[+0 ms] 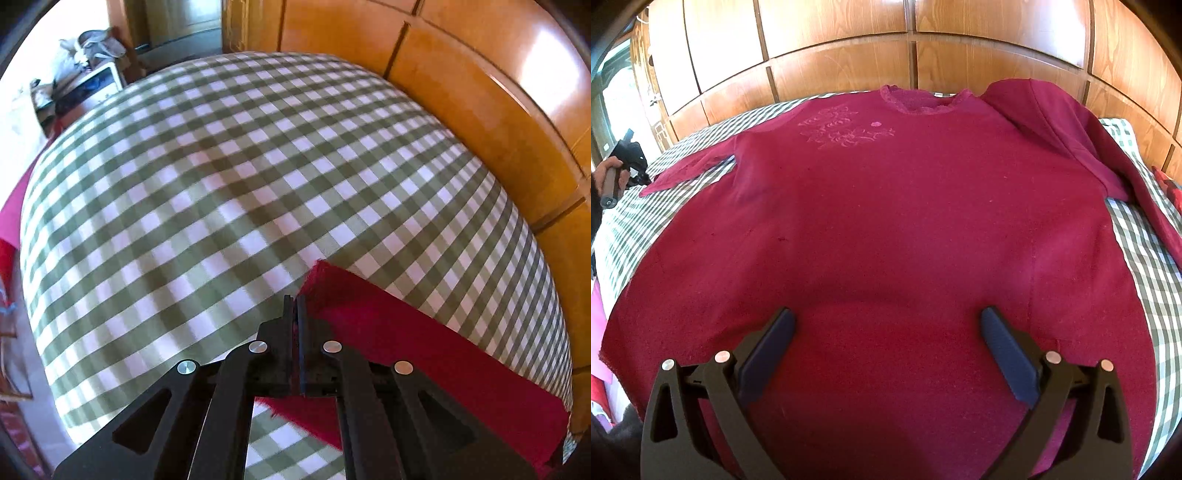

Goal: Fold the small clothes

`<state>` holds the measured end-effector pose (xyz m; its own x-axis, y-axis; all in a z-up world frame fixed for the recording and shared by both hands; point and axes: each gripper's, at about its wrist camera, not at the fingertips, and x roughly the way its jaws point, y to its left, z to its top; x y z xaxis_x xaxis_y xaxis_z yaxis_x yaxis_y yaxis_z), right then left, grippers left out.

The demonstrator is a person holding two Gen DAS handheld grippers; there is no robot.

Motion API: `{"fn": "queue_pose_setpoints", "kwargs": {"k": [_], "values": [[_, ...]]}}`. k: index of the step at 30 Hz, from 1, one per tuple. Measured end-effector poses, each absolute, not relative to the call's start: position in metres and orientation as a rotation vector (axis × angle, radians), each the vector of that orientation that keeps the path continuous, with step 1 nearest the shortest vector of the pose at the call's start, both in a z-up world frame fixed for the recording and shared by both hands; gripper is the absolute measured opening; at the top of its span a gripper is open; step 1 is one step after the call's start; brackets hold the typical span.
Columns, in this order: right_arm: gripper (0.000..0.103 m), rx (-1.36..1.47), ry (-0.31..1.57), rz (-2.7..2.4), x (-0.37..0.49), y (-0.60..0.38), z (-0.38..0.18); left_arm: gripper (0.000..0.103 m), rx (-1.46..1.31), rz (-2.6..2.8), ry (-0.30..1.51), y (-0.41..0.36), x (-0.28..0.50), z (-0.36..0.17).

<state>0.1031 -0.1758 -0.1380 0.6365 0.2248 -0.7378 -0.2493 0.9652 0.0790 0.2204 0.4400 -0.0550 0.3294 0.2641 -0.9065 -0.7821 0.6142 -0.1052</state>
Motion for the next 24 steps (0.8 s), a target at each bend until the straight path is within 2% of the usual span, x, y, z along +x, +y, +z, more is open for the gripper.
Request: {"fn": "queue_pose_setpoints", "kwargs": {"k": [6, 8, 11, 15, 17, 24], "values": [[0.099, 0.006, 0.861, 0.283, 0.103, -0.183, -0.13, 0.0, -0.476, 0.727, 0.897, 0.395, 0.191, -0.014], [0.093, 0.041, 0.861, 0.265, 0.102, -0.195, -0.122, 0.0, -0.421, 0.66, 0.863, 0.364, 0.183, -0.002], [0.089, 0.106, 0.819, 0.156, 0.095, -0.237, -0.106, 0.0, -0.328, 0.508, 0.838, 0.299, 0.171, 0.007], [0.083, 0.123, 0.787, -0.087, 0.08, -0.318, -0.1, 0.0, -0.226, 0.277, 0.86, 0.208, 0.173, -0.01], [0.076, 0.112, 0.786, -0.241, 0.073, -0.366, -0.102, 0.0, -0.19, 0.159, 0.878, 0.158, 0.166, -0.02], [0.073, -0.022, 0.803, -0.551, 0.086, -0.484, -0.111, 0.0, -0.105, -0.179, 0.949, 0.01, 0.144, -0.057]]}}
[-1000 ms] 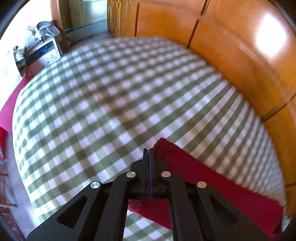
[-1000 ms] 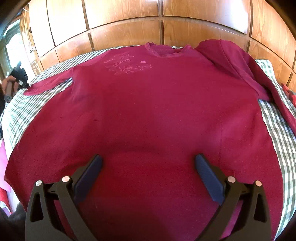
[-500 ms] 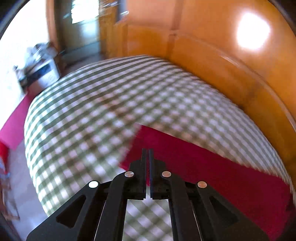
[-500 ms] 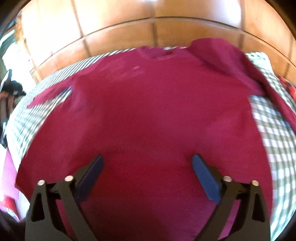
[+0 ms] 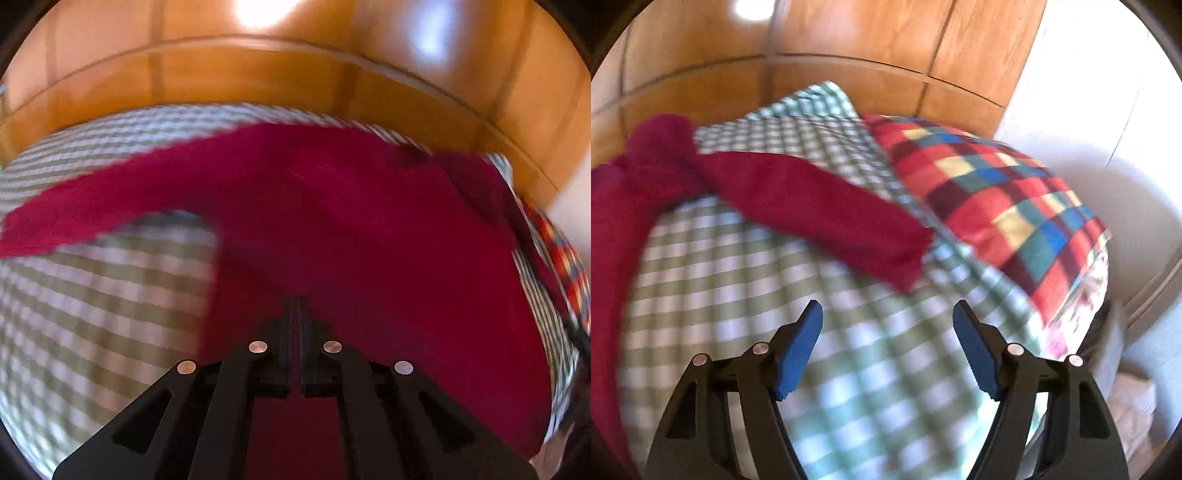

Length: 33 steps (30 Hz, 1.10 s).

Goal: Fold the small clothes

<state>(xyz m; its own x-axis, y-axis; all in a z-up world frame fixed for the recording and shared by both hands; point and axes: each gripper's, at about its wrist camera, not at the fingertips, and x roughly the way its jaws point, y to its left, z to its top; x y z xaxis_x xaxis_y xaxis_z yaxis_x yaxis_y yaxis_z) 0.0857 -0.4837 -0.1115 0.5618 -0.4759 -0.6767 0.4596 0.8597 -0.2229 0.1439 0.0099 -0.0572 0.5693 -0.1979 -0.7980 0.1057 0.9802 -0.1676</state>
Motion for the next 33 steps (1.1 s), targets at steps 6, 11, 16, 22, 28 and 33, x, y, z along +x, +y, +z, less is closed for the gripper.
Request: {"fn": "queue_pose_setpoints", "kwargs": {"k": [6, 11, 16, 22, 28, 33], "values": [[0.039, -0.084, 0.887, -0.525, 0.127, -0.511, -0.134, 0.0, 0.006, -0.188, 0.938, -0.048, 0.142, -0.078], [0.012, -0.061, 0.892, -0.398, 0.116, -0.494, -0.117, 0.003, -0.011, -0.198, 0.912, -0.049, 0.141, -0.084], [0.011, 0.001, 0.791, -0.313, 0.078, -0.477, -0.065, 0.003, -0.029, -0.202, 0.885, -0.04, 0.142, -0.085], [0.01, 0.269, 0.641, -0.223, 0.037, -0.493, 0.013, 0.003, -0.042, -0.197, 0.862, -0.041, 0.139, -0.086], [0.01, 0.5, 0.591, -0.286, 0.058, -0.551, 0.037, 0.003, -0.02, -0.185, 0.857, -0.043, 0.135, -0.085], [0.015, 0.63, 0.719, -0.473, 0.108, -0.623, -0.002, 0.003, 0.04, -0.157, 0.853, -0.051, 0.133, -0.082]]}}
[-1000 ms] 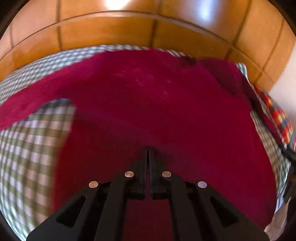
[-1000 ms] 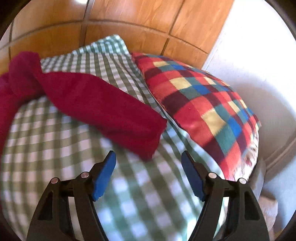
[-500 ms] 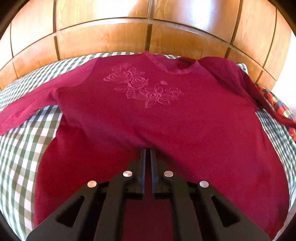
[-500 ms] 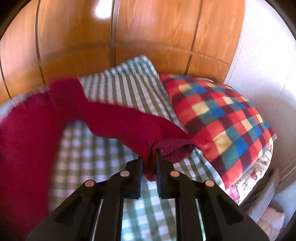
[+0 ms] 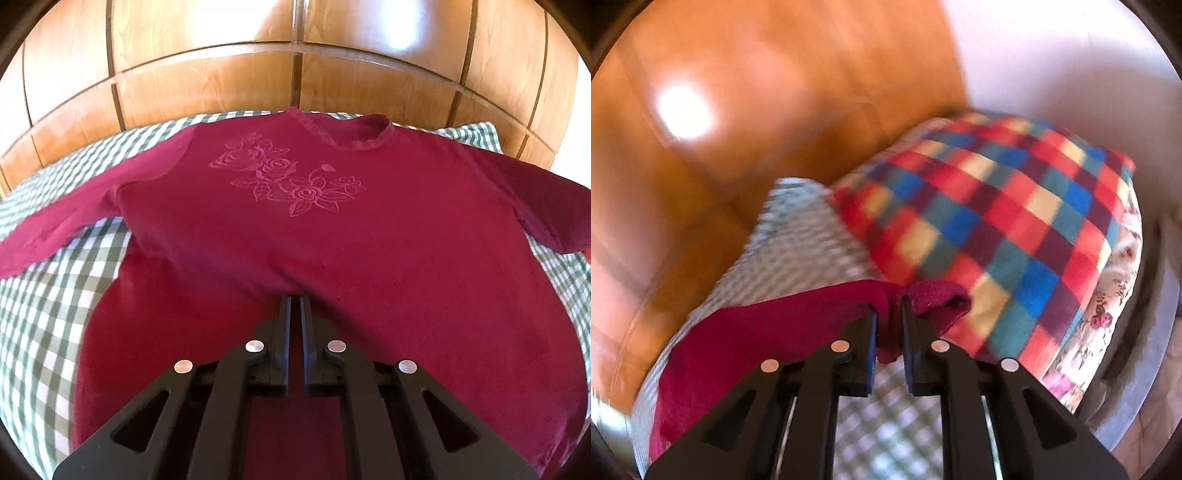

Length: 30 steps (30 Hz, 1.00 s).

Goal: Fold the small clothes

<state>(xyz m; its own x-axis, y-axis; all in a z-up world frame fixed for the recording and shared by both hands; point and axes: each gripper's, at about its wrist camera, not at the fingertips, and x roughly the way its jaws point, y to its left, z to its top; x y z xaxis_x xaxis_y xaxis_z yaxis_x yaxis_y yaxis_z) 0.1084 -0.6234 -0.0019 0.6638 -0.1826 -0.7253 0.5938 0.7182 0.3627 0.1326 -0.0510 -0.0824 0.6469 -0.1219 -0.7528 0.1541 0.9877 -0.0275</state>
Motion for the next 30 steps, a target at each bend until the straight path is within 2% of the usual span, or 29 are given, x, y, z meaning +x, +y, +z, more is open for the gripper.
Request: {"fn": "queue_pose_setpoints", "kwargs": {"k": [1, 2, 3, 4, 5, 6, 7, 8, 10, 16, 21, 22, 23, 25, 27, 30], "values": [[0.021, 0.618, 0.728, -0.495, 0.118, -0.632, -0.008, 0.003, 0.053, -0.153, 0.85, -0.052, 0.132, -0.081], [0.033, 0.584, 0.732, -0.532, 0.126, -0.639, -0.013, 0.003, 0.075, -0.147, 0.847, -0.054, 0.13, -0.08], [0.05, 0.567, 0.723, -0.567, 0.129, -0.643, -0.014, 0.003, 0.08, -0.153, 0.851, -0.054, 0.13, -0.079], [0.077, 0.567, 0.698, -0.594, 0.129, -0.647, -0.013, 0.003, 0.072, -0.163, 0.853, -0.053, 0.13, -0.077], [0.081, 0.572, 0.631, -0.626, 0.122, -0.648, -0.009, 0.003, 0.04, -0.185, 0.853, -0.05, 0.129, -0.074], [0.081, 0.568, 0.607, -0.637, 0.119, -0.647, -0.007, 0.003, -0.007, -0.21, 0.86, -0.045, 0.13, -0.071], [0.082, 0.566, 0.594, -0.626, 0.113, -0.645, -0.006, 0.011, -0.039, -0.222, 0.864, -0.041, 0.131, -0.07], [0.084, 0.57, 0.59, -0.61, 0.108, -0.642, -0.006, 0.044, -0.056, -0.223, 0.861, -0.038, 0.131, -0.068], [0.087, 0.576, 0.587, -0.57, 0.096, -0.633, -0.011, 0.078, -0.104, -0.215, 0.818, -0.031, 0.128, -0.064], [0.088, 0.626, 0.696, -0.426, 0.092, -0.601, -0.062, 0.087, -0.158, -0.203, 0.799, -0.023, 0.129, -0.062], [0.084, 0.728, 0.763, -0.42, 0.129, -0.607, -0.097, 0.092, -0.161, -0.192, 0.872, -0.021, 0.131, -0.08], [0.073, 0.744, 0.775, -0.444, 0.137, -0.612, -0.102, 0.097, -0.16, -0.196, 0.873, -0.021, 0.13, -0.083], [0.048, 0.768, 0.783, -0.455, 0.145, -0.619, -0.104, 0.099, -0.154, -0.205, 0.88, -0.022, 0.131, -0.086], [0.02, 0.779, 0.765, -0.494, 0.147, -0.627, -0.097, 0.099, -0.133, -0.201, 0.885, -0.025, 0.131, -0.086], [0.009, 0.775, 0.706, -0.503, 0.138, -0.63, -0.086, 0.099, -0.126, -0.204, 0.889, -0.027, 0.132, -0.089], [0.006, 0.693, 0.711, -0.569, 0.137, -0.634, -0.086, 0.099, -0.124, -0.205, 0.894, -0.028, 0.134, -0.093]]}}
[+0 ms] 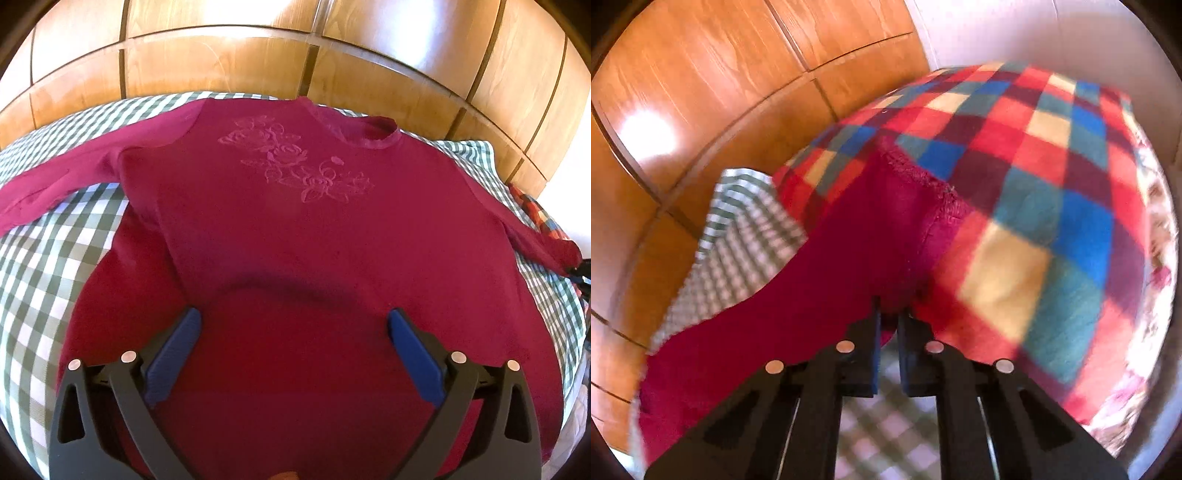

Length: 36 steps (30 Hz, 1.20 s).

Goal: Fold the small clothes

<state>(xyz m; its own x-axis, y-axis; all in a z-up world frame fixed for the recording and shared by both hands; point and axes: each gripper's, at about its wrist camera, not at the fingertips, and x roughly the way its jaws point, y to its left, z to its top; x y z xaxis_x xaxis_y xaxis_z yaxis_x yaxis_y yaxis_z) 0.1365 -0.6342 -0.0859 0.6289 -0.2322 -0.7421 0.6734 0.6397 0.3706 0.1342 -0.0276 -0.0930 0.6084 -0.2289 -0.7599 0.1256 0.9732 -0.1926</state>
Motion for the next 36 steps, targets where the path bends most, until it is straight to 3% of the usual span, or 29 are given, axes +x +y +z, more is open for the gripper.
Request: {"fn": "queue_pose_setpoints", "kwargs": {"k": [7, 16, 28, 36], "values": [[0.007, 0.617, 0.78, -0.6, 0.155, -0.63, -0.096, 0.099, -0.11, -0.2, 0.888, -0.029, 0.134, -0.094], [0.007, 0.557, 0.71, -0.424, 0.165, -0.58, -0.044, 0.099, -0.148, -0.221, 0.879, -0.023, 0.132, -0.092], [0.007, 0.35, 0.722, 0.048, 0.289, -0.352, 0.009, 0.099, -0.281, -0.255, 0.834, 0.007, 0.125, -0.069], [0.01, 0.202, 0.8, 0.401, 0.318, -0.184, -0.009, 0.099, -0.309, -0.226, 0.783, 0.04, 0.133, -0.043]]}}
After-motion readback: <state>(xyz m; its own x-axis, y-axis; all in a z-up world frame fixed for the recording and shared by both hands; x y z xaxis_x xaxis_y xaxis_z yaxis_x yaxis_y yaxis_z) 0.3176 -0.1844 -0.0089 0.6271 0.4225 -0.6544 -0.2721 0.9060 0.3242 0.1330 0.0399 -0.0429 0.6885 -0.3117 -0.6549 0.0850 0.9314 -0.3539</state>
